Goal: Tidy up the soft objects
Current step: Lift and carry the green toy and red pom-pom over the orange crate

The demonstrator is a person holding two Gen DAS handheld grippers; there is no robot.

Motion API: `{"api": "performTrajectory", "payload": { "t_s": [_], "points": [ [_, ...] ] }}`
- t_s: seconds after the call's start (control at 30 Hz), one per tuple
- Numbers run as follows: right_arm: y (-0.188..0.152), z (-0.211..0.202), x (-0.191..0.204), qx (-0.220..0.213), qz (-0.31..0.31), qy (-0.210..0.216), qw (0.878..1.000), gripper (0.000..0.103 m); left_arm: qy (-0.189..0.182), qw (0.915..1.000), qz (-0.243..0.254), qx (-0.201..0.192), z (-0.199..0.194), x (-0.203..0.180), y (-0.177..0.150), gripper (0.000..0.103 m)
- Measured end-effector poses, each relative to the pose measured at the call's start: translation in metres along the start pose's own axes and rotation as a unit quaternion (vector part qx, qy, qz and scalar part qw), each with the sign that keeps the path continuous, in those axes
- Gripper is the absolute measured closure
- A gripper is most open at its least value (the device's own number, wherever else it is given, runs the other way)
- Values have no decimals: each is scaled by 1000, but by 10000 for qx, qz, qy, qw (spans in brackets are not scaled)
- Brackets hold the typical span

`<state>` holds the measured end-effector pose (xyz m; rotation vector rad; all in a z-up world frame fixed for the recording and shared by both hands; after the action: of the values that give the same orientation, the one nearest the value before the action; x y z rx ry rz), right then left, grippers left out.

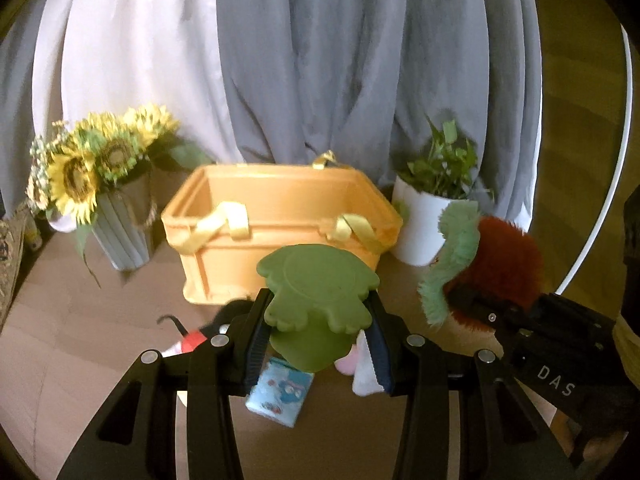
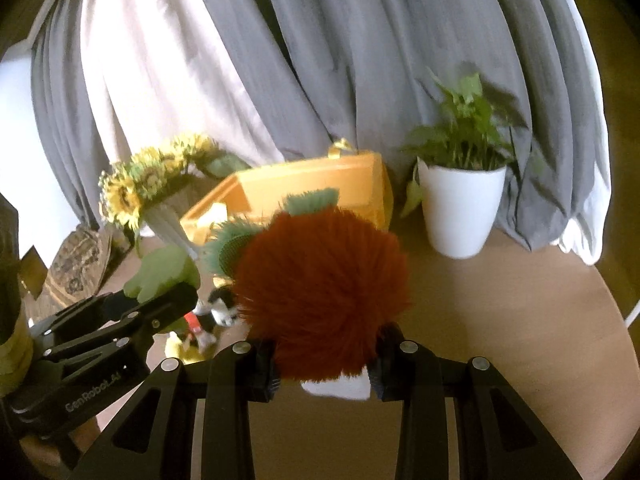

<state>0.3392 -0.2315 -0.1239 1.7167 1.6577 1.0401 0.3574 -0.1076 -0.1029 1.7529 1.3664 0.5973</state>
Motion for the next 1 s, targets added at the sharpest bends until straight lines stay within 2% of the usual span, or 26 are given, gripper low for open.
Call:
{"api": "performTrajectory", "payload": {
  "t_s": [0.4,1.0],
  "points": [
    [40,-4,24,-427,-60,74,9990,68,74,9986,89,-512,-14,15,48,59],
    [95,8,44,-878,-146,75,9960,68,165,9950,238,-957,-6,38,107,59]
  ]
}}
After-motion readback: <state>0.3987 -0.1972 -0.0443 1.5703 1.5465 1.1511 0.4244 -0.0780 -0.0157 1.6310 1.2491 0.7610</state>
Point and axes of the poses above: each gripper's, at about its wrist camera, not at the fingertips, and z roughly the way its jaws point, x to its left, y to its top, the point moved 9 cm from there along z, roughly the way its jaws point, and after that the axes turned 3 degrees about x, right-handed, at the moved point
